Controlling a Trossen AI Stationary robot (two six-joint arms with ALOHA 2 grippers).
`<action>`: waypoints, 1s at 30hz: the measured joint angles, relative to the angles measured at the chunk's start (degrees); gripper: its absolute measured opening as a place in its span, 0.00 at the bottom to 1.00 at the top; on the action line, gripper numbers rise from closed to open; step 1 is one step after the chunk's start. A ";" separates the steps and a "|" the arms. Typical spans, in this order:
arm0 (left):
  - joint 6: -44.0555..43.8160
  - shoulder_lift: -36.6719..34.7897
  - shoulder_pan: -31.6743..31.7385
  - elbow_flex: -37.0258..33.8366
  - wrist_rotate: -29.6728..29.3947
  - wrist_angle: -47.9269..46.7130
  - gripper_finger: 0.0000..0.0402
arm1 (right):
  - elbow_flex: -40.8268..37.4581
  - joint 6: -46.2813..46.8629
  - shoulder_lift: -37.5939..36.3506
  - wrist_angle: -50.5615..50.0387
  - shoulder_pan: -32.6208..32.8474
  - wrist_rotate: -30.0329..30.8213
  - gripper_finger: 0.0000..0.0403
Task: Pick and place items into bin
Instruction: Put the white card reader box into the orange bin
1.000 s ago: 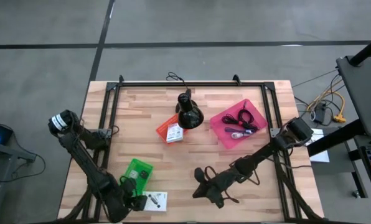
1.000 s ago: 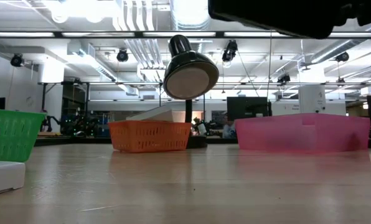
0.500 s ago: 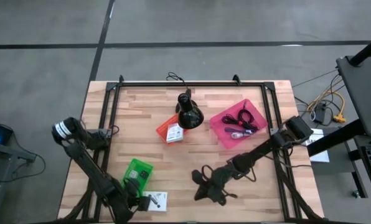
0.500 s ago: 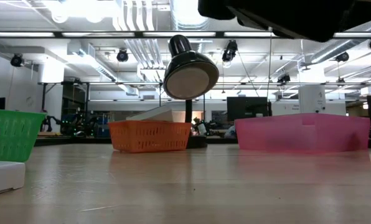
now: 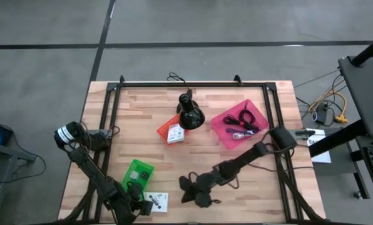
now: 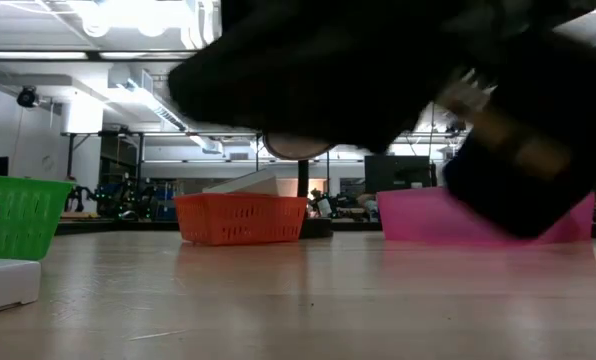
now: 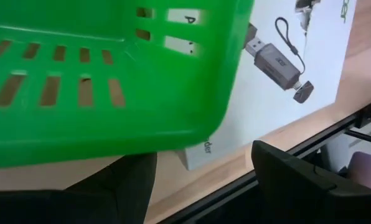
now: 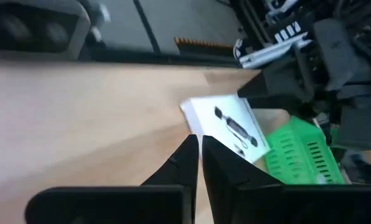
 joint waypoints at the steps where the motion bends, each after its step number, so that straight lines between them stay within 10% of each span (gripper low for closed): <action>1: 0.18 0.00 0.00 0.00 -0.01 -0.09 0.61 | 1.54 -1.74 1.19 -0.64 -0.04 0.89 0.04; 17: 3.05 -0.07 -0.02 -0.61 -7.30 -0.24 0.61 | 10.41 -9.23 6.25 -6.15 0.11 5.83 0.39; 30: 4.04 -0.09 0.02 -0.61 -10.72 1.43 0.61 | 10.77 -18.89 6.31 -7.34 -0.56 5.70 0.45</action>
